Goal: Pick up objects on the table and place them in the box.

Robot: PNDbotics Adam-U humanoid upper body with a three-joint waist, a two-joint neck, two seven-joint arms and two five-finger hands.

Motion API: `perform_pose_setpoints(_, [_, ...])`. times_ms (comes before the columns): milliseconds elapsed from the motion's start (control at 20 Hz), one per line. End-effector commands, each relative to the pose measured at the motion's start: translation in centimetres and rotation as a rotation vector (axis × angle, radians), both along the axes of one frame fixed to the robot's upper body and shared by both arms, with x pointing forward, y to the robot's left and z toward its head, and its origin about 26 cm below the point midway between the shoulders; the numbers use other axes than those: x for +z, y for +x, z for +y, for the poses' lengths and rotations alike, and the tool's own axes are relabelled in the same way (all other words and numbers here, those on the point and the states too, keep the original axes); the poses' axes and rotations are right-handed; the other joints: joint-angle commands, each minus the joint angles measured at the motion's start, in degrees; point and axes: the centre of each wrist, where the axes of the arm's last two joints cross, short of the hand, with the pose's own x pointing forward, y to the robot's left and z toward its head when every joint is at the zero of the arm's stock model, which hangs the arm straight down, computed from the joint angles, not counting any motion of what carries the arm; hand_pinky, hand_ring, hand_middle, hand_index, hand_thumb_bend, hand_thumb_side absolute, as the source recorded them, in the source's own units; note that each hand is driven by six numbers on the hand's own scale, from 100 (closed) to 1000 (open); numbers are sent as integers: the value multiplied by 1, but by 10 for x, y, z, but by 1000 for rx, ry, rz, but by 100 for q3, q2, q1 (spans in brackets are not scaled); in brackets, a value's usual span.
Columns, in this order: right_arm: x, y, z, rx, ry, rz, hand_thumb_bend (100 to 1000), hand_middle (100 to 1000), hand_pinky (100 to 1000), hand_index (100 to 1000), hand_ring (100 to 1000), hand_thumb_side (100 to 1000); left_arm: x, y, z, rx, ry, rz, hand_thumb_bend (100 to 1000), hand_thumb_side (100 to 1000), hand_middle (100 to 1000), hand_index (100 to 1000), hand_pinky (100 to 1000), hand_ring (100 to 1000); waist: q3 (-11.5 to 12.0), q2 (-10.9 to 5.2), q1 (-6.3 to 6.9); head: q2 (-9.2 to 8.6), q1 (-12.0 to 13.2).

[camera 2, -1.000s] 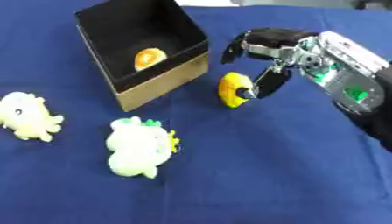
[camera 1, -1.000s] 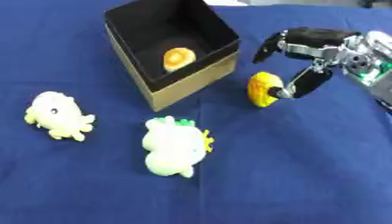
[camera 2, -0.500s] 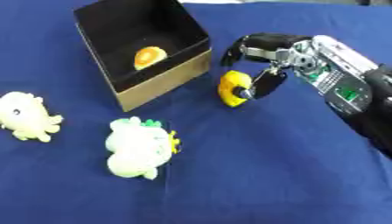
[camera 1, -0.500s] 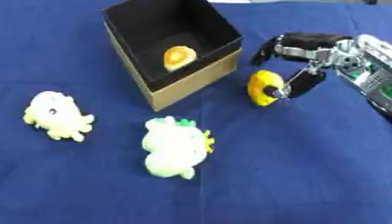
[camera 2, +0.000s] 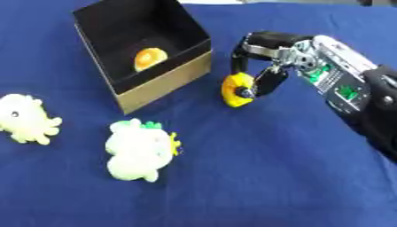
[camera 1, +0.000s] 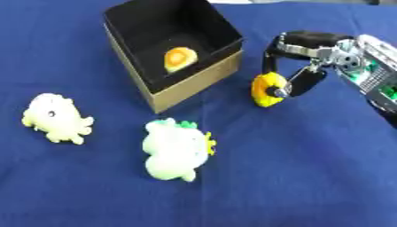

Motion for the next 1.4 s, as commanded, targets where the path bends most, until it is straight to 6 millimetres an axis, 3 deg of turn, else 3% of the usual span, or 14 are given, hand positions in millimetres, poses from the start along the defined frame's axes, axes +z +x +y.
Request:
perform_pose_setpoints(50, [14, -3, -2, 1, 15, -40, 368, 437, 786, 487, 696, 100, 8, -2, 2, 0, 15, -24, 302, 523, 623, 811, 755, 612, -19, -169, 30, -32, 18])
perform_pose_setpoints(300, [32, -16, 3, 42, 49, -83, 358, 430, 784, 479, 689, 100, 9, -2, 3, 4, 17, -25, 303, 521, 623, 811, 755, 612, -95, -243, 17, 5, 57])
perform_pose_setpoints(900, [104, -67, 27, 177, 161, -276, 334, 430, 785, 482, 686, 100, 10, -3, 5, 15, 26, -25, 311, 519, 623, 811, 755, 612, -228, -345, -67, 66, 158])
perform_pose_setpoints(1150, [125, -61, 36, 191, 189, -321, 330, 436, 786, 489, 687, 100, 12, -2, 5, 12, 34, -30, 313, 519, 623, 811, 755, 612, -184, -370, -119, 58, 121])
perform_pose_setpoints(1400, [137, -38, 44, 184, 246, -344, 302, 446, 784, 502, 689, 100, 16, -1, 4, 2, 41, -41, 316, 518, 623, 811, 754, 612, -48, -339, -188, 4, 41])
